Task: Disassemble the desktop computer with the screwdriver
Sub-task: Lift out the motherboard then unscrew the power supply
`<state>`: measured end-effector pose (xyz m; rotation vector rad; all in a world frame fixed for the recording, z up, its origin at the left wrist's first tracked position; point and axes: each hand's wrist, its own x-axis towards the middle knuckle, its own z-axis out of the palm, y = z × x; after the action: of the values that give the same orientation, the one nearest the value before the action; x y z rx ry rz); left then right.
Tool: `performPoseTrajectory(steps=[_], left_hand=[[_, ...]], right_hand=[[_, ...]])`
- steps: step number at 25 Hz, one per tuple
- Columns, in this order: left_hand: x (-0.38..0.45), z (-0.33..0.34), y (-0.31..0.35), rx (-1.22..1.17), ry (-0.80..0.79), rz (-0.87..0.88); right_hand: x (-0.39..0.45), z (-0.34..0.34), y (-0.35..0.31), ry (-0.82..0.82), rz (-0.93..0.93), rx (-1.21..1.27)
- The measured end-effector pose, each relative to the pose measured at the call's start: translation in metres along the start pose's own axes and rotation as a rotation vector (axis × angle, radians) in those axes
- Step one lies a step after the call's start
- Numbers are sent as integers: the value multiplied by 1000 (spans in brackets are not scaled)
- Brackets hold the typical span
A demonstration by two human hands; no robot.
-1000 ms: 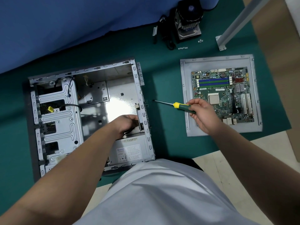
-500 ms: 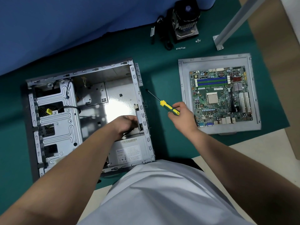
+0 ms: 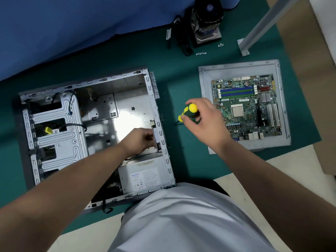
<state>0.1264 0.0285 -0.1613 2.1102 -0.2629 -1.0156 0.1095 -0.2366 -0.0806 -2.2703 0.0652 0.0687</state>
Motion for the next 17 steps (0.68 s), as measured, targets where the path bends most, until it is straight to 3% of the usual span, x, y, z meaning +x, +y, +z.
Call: performPoseTrajectory(steps=[3,5,6,10,14,17], left_hand=[[-4,-6,-4,296,62,274],[-4,-6,-7,465,147,526],[-5,-5,-7,491,165,573],[-9,0,-9,481,200,587],[-8,-1,-4,440,192,616],[-8,-1,-6,422,195,622]], right_hand=[[4,8,-11,-86,-6,-126],[5,14,-14,-81,0,-170],[6,16,-13,-67,8,-172],[1,13,2,-1,152,39],[-3,19,24,183,425,362],[3,27,41,137,558,242]])
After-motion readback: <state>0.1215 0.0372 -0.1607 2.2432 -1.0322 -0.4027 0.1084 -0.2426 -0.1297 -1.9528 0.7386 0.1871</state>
